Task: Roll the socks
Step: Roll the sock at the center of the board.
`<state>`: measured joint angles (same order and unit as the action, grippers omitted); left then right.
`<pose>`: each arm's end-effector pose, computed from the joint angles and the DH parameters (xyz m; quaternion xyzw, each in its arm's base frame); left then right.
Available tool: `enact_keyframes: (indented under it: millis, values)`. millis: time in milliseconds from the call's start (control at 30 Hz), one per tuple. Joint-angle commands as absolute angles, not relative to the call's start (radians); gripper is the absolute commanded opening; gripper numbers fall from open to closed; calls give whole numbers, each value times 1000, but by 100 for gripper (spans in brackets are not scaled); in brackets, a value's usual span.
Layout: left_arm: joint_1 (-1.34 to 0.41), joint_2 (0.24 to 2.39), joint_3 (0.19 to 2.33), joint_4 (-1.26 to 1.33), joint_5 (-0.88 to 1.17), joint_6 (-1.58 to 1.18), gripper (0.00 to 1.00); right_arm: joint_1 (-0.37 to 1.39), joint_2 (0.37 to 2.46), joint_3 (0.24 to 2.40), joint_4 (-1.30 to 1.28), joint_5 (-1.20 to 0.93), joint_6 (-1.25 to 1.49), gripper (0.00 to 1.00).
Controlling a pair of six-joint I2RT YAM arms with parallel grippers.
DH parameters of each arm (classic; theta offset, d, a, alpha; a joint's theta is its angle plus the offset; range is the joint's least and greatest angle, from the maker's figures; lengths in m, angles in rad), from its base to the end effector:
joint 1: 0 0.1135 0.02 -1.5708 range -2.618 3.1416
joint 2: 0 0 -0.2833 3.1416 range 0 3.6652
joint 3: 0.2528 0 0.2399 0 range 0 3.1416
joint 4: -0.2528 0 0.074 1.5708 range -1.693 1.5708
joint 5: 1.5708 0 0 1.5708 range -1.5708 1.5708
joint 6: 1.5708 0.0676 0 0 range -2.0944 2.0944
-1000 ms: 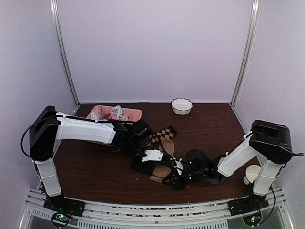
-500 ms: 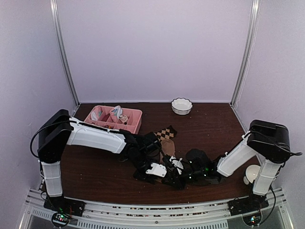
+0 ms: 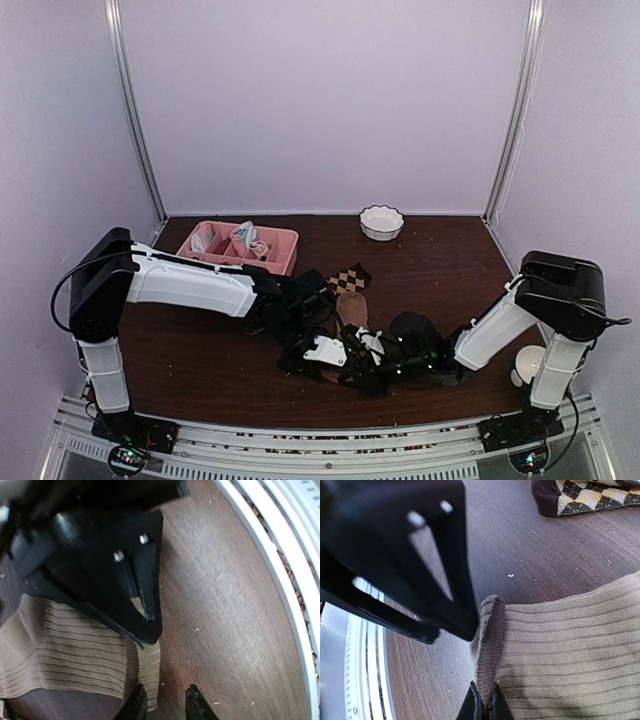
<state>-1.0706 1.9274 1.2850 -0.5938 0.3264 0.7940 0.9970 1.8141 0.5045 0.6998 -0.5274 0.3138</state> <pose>0.1662 -0.3492 0.1575 0.7974 0.5581 -0.1813 0.1407 0.1423 0.2828 0.1037 -0.4003 0.7663 0.4552 0.2129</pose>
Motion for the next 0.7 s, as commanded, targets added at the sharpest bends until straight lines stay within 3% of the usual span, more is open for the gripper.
enact_keyframes:
  millis: [0,667]
  values:
    - [-1066,1889,1287,-584,362,802,27,997,1897,462,453,-508,324,0]
    - [-1058,1981,1309,-523,277,810,30,994,1916,463,470,-537,341,0]
